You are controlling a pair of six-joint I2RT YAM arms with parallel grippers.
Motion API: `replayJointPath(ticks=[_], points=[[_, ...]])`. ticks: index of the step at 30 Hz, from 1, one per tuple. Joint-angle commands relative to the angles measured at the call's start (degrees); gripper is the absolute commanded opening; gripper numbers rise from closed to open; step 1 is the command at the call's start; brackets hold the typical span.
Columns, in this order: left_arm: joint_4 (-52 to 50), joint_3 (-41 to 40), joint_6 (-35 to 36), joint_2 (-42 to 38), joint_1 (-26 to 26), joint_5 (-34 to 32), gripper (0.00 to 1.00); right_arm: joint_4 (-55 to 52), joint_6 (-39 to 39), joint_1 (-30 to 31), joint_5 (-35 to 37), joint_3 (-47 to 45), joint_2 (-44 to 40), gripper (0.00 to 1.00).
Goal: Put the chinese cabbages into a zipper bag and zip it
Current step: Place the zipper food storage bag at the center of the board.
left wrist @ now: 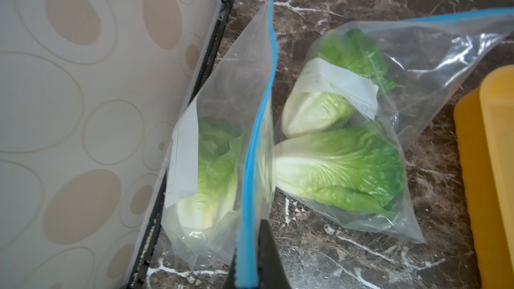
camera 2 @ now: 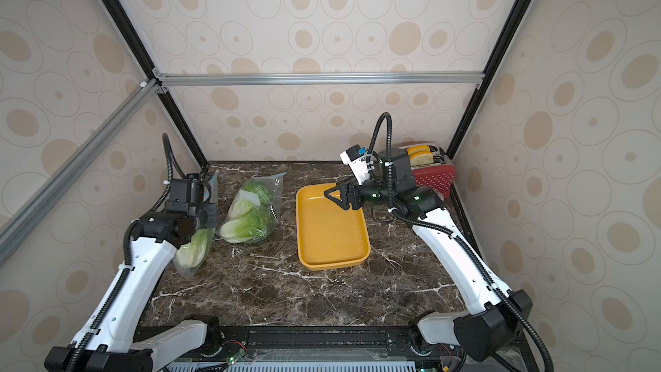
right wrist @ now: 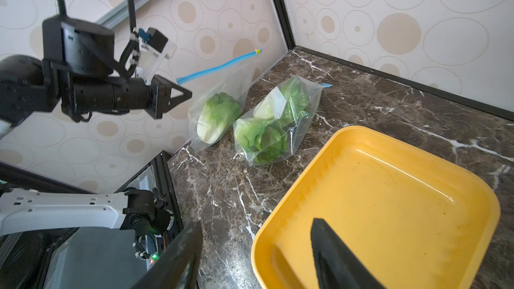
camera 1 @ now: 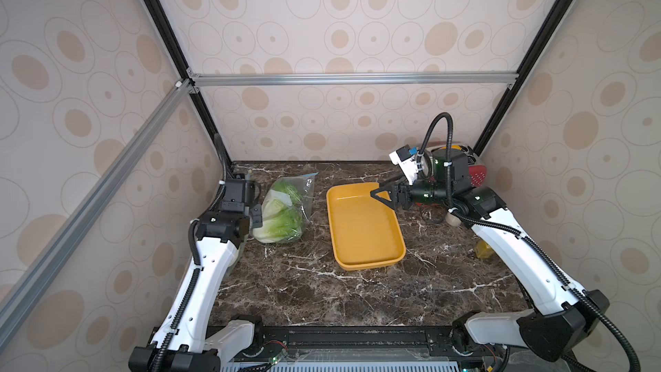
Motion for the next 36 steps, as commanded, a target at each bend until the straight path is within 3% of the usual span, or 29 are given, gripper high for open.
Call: replayJointPath(ticks=[1,3,12,16,21,25,29,31,36], points=[[3.9,-4.6,-7.3,-6.2,-3.8,-1.1,0.0,-2.7,-0.3,-0.4,4.9,-1.4,-1.2,0.66],[3.8,-7.3,-9.6,-8.5,-5.8,1.1,0.0,-2.8,0.1,-0.8,7.2,-2.4,-2.0,0.67],[-1.8,-12.2,-22.5,-9.9,-30.4,-8.0,0.0,-3.1,1.2,-3.0,12.1,-5.4,-4.3,0.71],[-0.5,-15.4,-27.7,-10.6,-35.1,-2.5,0.0,-5.2,1.2,-3.8,18.2,-6.4,-5.6,0.73],[5.7,-19.5,-34.0,-4.1,-45.9,-2.1,0.0,-5.2,2.5,-5.1,23.9,-8.8,-7.3,0.76],[8.2,-15.2,-32.9,6.1,-52.5,-2.5,0.0,-5.7,3.7,-6.5,27.7,-10.3,-7.8,0.77],[8.0,-14.7,-32.3,7.9,-53.1,-4.7,0.0,-5.0,4.3,-7.8,29.9,-11.8,-8.5,0.78],[7.5,-15.1,-31.7,6.0,-53.0,-6.1,0.33,-5.0,4.5,-8.3,30.7,-12.4,-8.6,0.79],[5.1,-11.1,-26.6,0.4,-52.4,-6.1,0.83,-5.9,4.6,-8.3,36.5,-13.3,-9.2,0.84]])
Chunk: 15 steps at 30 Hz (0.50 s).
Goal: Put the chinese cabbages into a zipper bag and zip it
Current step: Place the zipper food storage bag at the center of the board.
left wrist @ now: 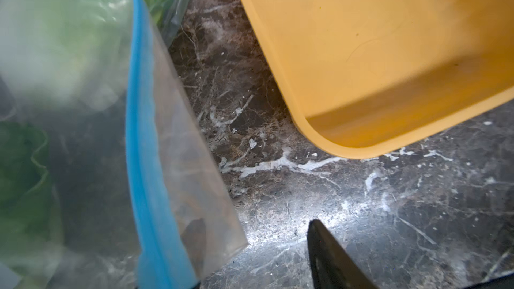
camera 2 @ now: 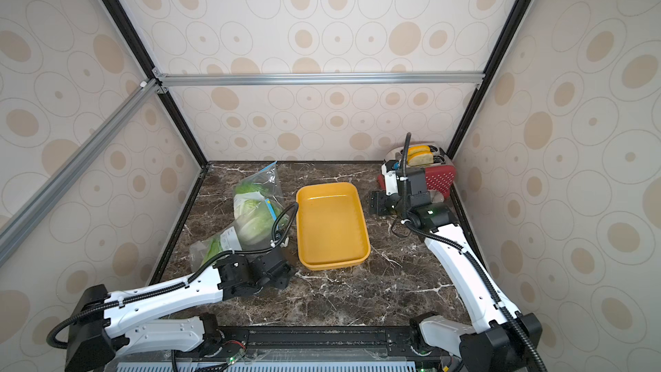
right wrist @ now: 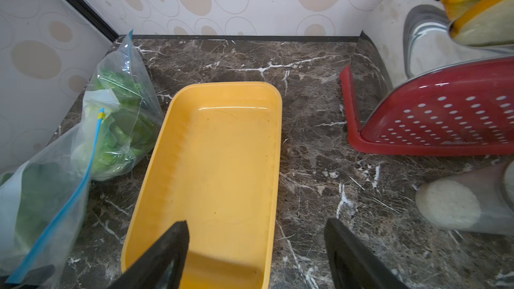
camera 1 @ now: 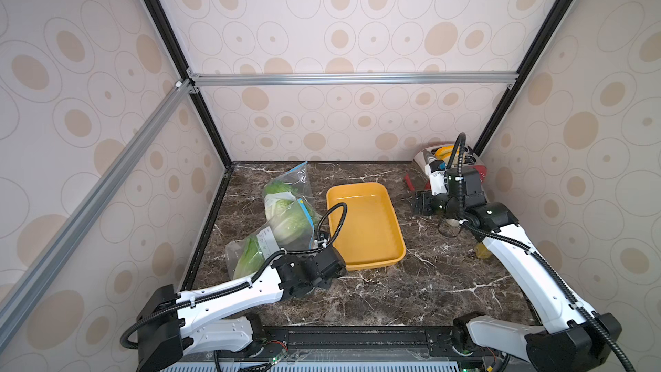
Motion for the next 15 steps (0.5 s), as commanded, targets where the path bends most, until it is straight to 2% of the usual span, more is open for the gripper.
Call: replayJointPath(ticks=[1,3,6,8,10,13,15], points=[[-2.7,6.3,3.2,-3.9,0.9,-3.1,0.98,-1.8,0.4,-1.6,7.6,-1.1,-1.5,0.87],[-5.2,9.6,6.0,-4.9,2.9,-5.7,0.99,-2.1,1.3,-2.8,13.5,-2.2,-2.0,0.91],[-6.1,13.5,11.4,-6.0,9.9,-10.7,0.99,1.0,2.8,-6.1,19.1,-6.9,-3.9,1.0],[-5.1,14.2,13.4,-7.2,17.3,-14.7,0.99,3.3,3.7,-8.1,22.8,-10.9,-5.1,1.0],[-0.8,12.3,15.7,-9.5,26.8,-15.0,0.99,5.2,4.0,-10.0,25.2,-14.7,-5.6,1.0],[8.3,5.3,19.5,-11.6,39.9,-14.7,0.99,8.1,3.8,-12.3,28.1,-19.8,-5.3,1.0],[11.9,0.9,18.0,-10.6,49.2,-14.1,0.99,11.8,2.4,-12.8,30.4,-24.0,-4.8,1.0]])
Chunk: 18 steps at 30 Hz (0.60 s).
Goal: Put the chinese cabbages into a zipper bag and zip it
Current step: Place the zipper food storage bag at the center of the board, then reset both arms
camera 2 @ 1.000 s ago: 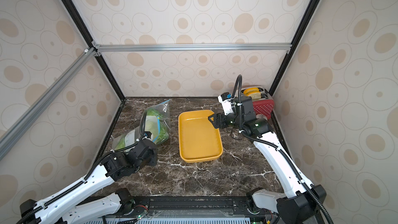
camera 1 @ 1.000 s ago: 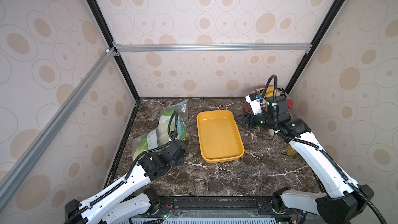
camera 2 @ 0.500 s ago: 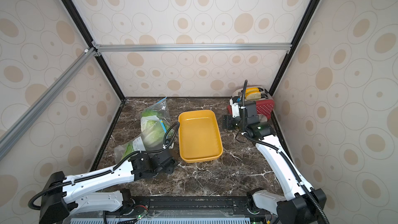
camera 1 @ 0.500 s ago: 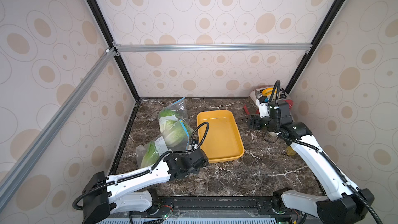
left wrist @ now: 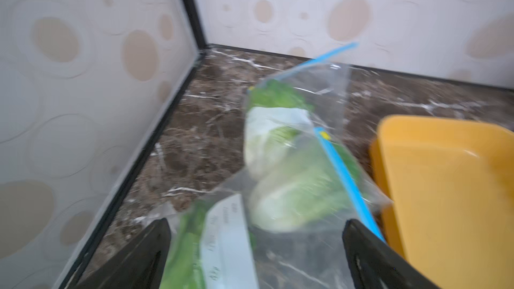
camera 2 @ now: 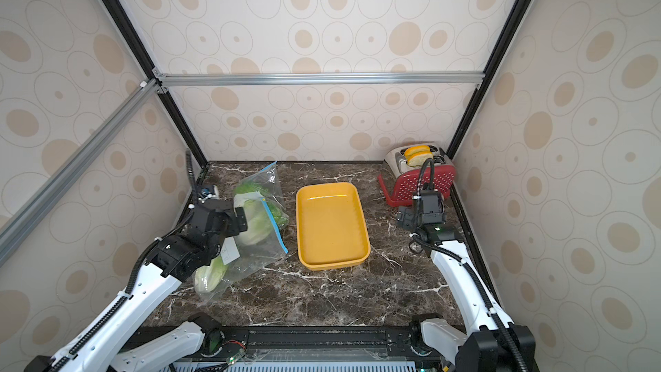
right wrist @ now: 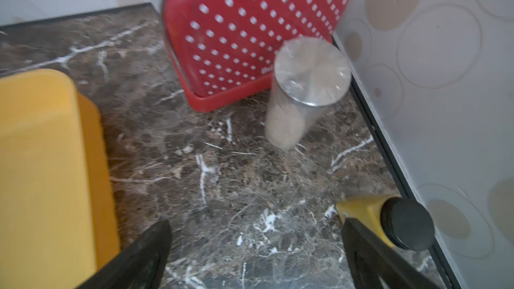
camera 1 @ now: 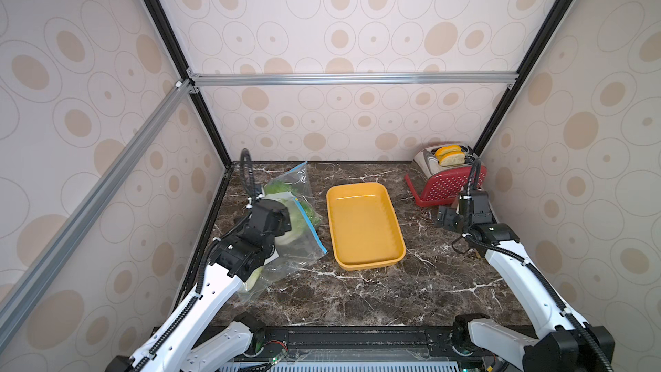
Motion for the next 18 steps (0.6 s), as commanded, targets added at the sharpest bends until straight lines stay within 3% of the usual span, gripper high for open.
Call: replayJointPath(ticks=[1,5,11,14,18], points=[[8.7,-7.4,2.4,1.2,10.8,-2.9,0.99,7.4,-1.3,-1.0,6.9,-5.7,0.3,1.0],[24.0,-17.9,6.3,3.7,13.6,-9.0,0.99,18.0,-4.3,-1.7,8.0,-13.6,0.2,1.0],[46.4,-28.0,12.5,11.6,14.2,-7.2,0.99,38.6,-7.0,-2.0,2.5,-21.2,7.9,1.0],[60.4,-31.6,18.0,16.2,14.7,-2.4,0.99,44.3,-8.8,-1.9,0.2,-20.8,12.5,1.0],[67.5,-29.5,23.2,22.2,15.4,5.5,0.99,57.6,-12.9,-2.2,-5.5,-21.9,16.4,1.0]])
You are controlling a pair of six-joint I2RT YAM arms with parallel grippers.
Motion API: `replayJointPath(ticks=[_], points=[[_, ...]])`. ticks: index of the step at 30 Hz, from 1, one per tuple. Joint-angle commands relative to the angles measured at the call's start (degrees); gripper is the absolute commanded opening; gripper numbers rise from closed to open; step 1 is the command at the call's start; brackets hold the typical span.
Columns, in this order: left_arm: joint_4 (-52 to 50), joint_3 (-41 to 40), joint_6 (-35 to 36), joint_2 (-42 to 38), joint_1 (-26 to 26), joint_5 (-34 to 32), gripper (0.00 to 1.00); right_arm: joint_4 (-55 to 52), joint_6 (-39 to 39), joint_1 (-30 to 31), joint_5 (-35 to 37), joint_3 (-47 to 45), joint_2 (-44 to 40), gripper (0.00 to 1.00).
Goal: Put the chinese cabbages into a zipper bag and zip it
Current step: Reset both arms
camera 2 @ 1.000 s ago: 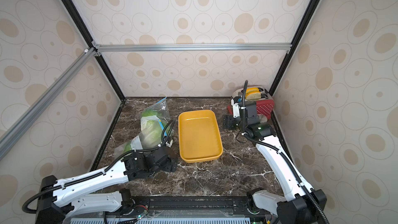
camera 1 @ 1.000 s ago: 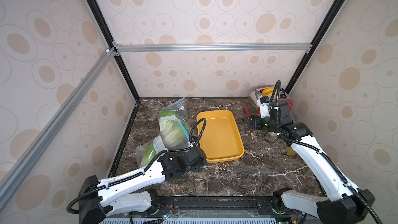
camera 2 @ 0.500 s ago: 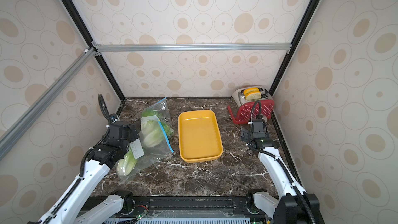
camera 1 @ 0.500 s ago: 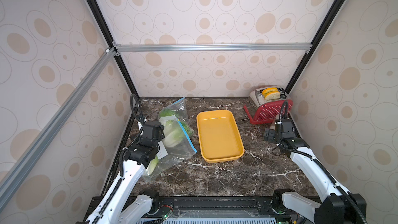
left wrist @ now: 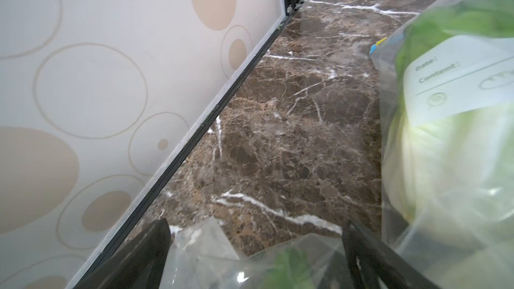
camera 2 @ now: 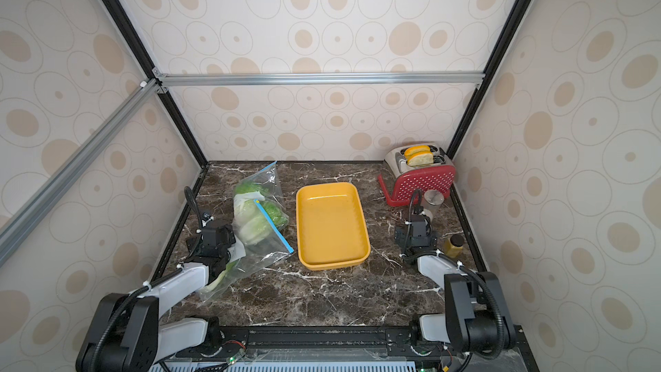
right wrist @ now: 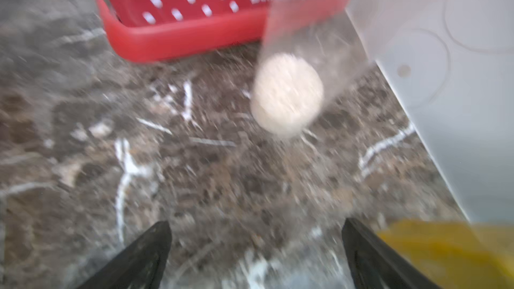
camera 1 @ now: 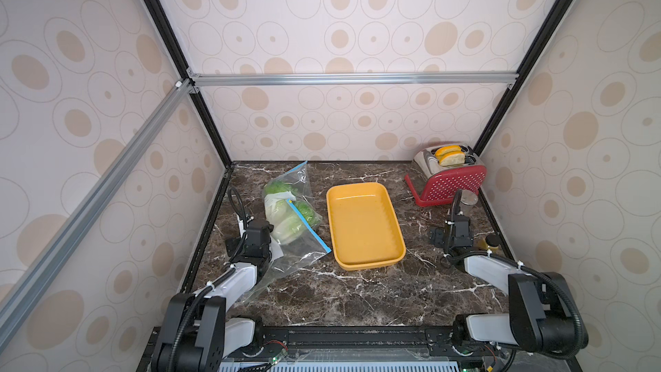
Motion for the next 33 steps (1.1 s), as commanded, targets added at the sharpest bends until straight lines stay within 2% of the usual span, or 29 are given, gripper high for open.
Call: replayJointPath(ticks=[1,3,5,7,8,10,11,13,15,33], points=[[12.2,1.8,7.4,4.4,1.0,8.5,0.99,15.6,-3.0,-1.1,-6.7,-0.5,2.5,1.0],[13.6,3.3,9.0,6.8,1.1,11.0,0.99,14.0,-2.5,-1.4,-10.5,1.6,4.1,1.0],[22.4,0.9,12.2,8.4,1.2,13.9,0.99,21.8,-4.4,-1.4,-15.5,-1.5,6.1,1.0],[23.5,0.3,11.4,9.6,3.0,17.3,0.99,28.2,-4.6,-1.4,-16.3,-4.0,8.4,1.0],[27.5,-0.9,11.4,11.5,3.9,20.5,0.99,30.5,-4.7,-1.4,-16.3,-4.8,9.3,1.0],[33.6,-2.4,12.8,15.6,4.2,24.5,0.99,30.3,-4.5,-1.4,-15.7,-4.3,9.9,1.0],[36.3,-2.0,12.2,17.4,4.4,23.2,0.99,28.0,-4.7,-1.3,-15.9,-3.6,9.5,1.0],[24.8,2.4,9.9,15.8,6.0,24.3,0.99,29.1,-4.9,-1.3,-16.0,-3.7,10.0,1.0],[27.5,1.8,9.5,16.7,6.8,24.9,0.99,28.1,-5.1,-1.0,-15.6,-3.5,9.5,1.0],[26.5,1.6,9.8,16.0,6.6,25.2,0.99,27.8,-5.5,-0.9,-16.2,-3.3,9.7,1.0]])
